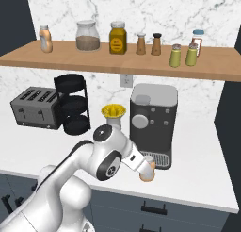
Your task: Put the shaker and condiment bottle from the counter next to their counterparts in the cabinet.
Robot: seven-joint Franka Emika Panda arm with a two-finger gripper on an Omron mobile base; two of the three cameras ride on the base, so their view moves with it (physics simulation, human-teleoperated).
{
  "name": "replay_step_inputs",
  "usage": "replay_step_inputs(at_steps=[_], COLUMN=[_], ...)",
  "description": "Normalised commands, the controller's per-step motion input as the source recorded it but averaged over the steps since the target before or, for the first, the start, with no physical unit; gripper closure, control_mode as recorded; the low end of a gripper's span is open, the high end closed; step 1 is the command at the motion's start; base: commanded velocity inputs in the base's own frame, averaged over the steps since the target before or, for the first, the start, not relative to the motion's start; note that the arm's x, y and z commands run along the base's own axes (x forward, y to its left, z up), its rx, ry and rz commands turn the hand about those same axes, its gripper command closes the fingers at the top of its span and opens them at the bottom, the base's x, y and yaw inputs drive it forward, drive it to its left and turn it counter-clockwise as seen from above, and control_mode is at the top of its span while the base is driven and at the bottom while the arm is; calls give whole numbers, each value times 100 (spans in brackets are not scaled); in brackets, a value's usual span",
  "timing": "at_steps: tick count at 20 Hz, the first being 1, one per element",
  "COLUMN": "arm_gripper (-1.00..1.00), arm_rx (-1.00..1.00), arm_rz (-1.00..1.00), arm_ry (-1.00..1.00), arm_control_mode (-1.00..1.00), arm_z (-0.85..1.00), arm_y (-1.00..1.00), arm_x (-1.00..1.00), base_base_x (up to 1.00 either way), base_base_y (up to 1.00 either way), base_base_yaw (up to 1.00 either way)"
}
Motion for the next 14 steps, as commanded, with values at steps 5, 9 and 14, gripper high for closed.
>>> replay_step_inputs(at_steps=[5, 9, 14], arm_gripper=[-100, -100, -100], arm_rx=[0, 0, 0], arm_rz=[-2, -1, -1], arm_ry=[0, 0, 0], arm_control_mode=[-100, -100, -100], arm_z=[0, -5, -24], arm_y=[0, 0, 0], arm_x=[1, 2, 3], base_base_x=[0, 0, 0], base_base_y=[0, 0, 0], base_base_yaw=[0, 0, 0])
